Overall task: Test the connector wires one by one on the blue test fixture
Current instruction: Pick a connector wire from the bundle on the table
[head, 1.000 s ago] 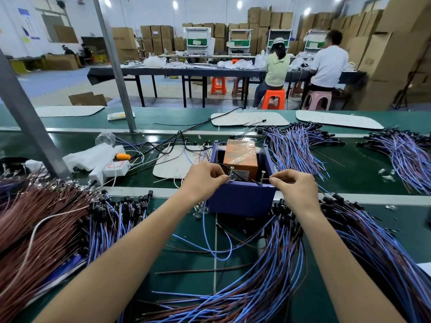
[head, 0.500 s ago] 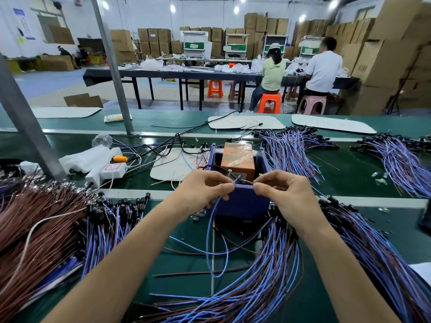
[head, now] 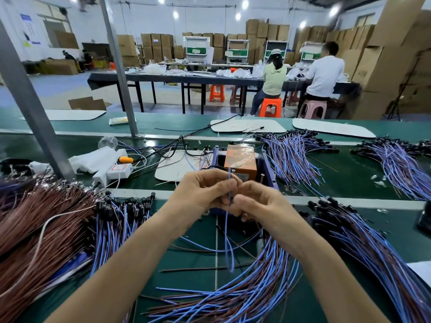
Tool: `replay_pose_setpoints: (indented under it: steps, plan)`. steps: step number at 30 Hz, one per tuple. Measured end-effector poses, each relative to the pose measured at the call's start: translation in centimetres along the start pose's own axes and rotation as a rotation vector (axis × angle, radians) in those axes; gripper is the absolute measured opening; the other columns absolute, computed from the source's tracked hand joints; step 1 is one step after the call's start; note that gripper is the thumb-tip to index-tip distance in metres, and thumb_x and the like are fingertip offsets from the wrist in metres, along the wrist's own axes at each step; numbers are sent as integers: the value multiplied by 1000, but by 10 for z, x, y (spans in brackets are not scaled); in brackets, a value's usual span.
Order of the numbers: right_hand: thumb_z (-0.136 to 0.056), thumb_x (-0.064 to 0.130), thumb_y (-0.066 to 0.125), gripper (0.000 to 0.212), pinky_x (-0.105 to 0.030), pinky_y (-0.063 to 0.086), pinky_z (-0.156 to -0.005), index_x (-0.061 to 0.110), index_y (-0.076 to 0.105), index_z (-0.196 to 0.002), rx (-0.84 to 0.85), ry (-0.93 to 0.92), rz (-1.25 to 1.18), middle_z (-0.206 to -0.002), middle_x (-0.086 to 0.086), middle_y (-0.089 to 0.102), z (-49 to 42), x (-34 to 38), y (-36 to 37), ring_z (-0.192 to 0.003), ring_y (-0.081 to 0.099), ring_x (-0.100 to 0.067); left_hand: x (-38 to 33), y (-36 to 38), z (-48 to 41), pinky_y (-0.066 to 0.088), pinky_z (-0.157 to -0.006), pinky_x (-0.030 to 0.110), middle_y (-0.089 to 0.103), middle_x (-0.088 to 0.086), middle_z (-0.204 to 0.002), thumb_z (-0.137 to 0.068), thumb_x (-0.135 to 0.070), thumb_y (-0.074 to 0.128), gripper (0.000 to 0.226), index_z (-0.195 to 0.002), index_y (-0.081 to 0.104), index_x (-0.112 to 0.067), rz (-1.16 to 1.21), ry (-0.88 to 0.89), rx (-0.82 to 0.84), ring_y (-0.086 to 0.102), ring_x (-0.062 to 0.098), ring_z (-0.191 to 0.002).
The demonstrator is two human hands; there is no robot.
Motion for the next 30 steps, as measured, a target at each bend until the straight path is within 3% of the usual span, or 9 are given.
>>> replay_pose_setpoints:
  steps: [3, 6, 10, 14, 18, 22, 25, 27, 30]
  plan:
    - [-82, 41, 71, 21, -12, 47, -69, 26, 73, -97, 217, 37, 332, -77, 15, 69, 4, -12, 12, -74, 60, -1, -17, -9, 2, 52, -53, 17, 70, 2, -72, -70, -15, 66, 12, -73, 77, -16, 150, 104, -94, 60, 8, -53]
    - [-86, 28, 70, 17, -15, 40, -60, 12, 76, -88, 198, 2, 589, -69, 9, 66, 9, -28, 11, -62, 55, -3, -39, -25, 9, 53, -53, 16, 71, 0, -71, -74, -13, 60, 18, -69, 76, -19, 229, 232, -182, 63, 7, -54]
    - [-89, 32, 64, 23, -14, 41, -58, 13, 77, -84, -4, 8, 717, -65, 8, 63, 20, -31, -19, -63, 57, 0, -60, -52, 25, 53, -52, 15, 68, -3, -68, -79, -11, 53, 25, -68, 73, -20, 251, 346, -222, 62, 6, -54]
    - [-91, 31, 61, 23, -15, 38, -45, 16, 73, -78, -184, -16, 796, -56, 3, 62, 22, -16, -48, -42, 50, -1, -53, -74, 41, 54, -54, 17, 67, -2, -69, -78, -9, 50, 25, -67, 70, -20, 168, 339, -287, 62, 7, -55]
    - [-81, 16, 74, 6, -6, 40, -57, 12, 75, -77, -387, -209, 963, -62, 10, 61, 23, 5, -67, -51, 54, -2, -29, -86, 53, 55, -54, 21, 64, 4, -67, -85, 5, 44, 38, -64, 68, -16, 51, 217, -332, 63, 12, -55]
    - [-75, -1, 76, 14, -19, 49, -78, 9, 77, -85, -404, -152, 1022, -81, 3, 66, 22, 1, -76, -70, 63, -12, 8, -89, 56, 58, -58, 27, 63, 13, -64, -87, 20, 42, 31, -70, 61, 3, -199, -18, -363, 66, 19, -59]
    - [-76, -2, 75, 16, -25, 47, -79, 10, 77, -85, -397, -69, 1072, -85, 0, 70, 24, -14, -74, -75, 64, -17, 39, -88, 59, 54, -77, 19, 67, 11, -83, -87, 15, 50, 28, -72, 65, -3, -502, -117, -314, 68, 23, -82]
    - [-75, -1, 75, 15, -30, 47, -79, 9, 77, -85, -415, -33, 1099, -87, -3, 71, 24, -27, -70, -80, 65, -22, 61, -86, 62, 33, -99, 12, 56, 1, -121, -86, -4, 61, 15, -87, 69, -18, -1000, -101, -243, 52, 14, -117]
    - [-76, -1, 74, 17, -33, 47, -84, 6, 76, -91, -461, -34, 1069, -94, -4, 71, 19, -39, -67, -87, 66, -24, 86, -69, 67, 8, -117, 29, 23, -12, -149, -91, -33, 55, 30, -121, 54, -34, -1369, -92, -122, 7, 14, -144]
Point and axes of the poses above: each hand's wrist, its own z-axis away from the middle knuckle, its own y-axis out of the palm, x = y × z, the point moved 3 cm from there along -z, towards the middle knuckle
